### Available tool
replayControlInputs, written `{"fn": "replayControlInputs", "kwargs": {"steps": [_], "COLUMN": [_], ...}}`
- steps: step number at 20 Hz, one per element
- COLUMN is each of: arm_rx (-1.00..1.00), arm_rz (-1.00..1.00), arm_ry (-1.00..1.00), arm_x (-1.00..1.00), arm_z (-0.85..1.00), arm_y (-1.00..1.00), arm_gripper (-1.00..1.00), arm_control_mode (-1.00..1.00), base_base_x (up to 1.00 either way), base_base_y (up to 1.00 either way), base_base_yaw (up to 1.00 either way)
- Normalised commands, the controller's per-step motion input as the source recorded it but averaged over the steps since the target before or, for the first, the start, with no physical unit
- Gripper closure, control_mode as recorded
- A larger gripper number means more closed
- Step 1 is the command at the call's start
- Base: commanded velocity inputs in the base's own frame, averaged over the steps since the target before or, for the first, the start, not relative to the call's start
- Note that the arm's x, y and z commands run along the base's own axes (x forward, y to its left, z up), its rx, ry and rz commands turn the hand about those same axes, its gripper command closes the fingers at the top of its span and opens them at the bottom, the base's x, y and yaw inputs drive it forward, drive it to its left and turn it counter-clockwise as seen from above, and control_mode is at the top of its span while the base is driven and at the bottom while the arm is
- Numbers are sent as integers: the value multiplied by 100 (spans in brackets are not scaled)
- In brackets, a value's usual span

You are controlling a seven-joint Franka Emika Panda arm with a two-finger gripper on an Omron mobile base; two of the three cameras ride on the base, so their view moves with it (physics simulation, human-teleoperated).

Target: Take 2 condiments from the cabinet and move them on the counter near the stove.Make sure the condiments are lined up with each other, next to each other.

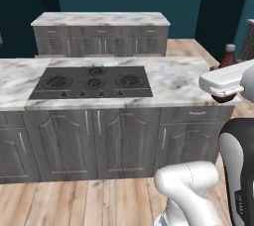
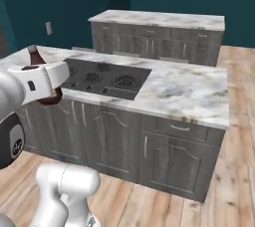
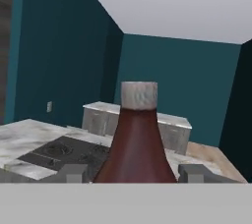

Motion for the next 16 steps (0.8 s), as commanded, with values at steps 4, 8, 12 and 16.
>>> {"fn": "replayControlInputs", "kwargs": {"steps": [4,8,12,16], "arm_rx": [0,0,0,0], "arm_rz": [0,0,0,0], "arm_ry": [0,0,0,0], "arm_x": [0,0,0,0], "arm_z": [0,0,0,0], "arm_y": [0,0,0,0], "arm_gripper": [100,100,100,100], "arm_control_mode": [100,100,100,100], "base_base_x": [66,74,59,36], "base_base_y": [97,67,17,-25], "base_base_yaw": [-9,-9,-10,-9]}}
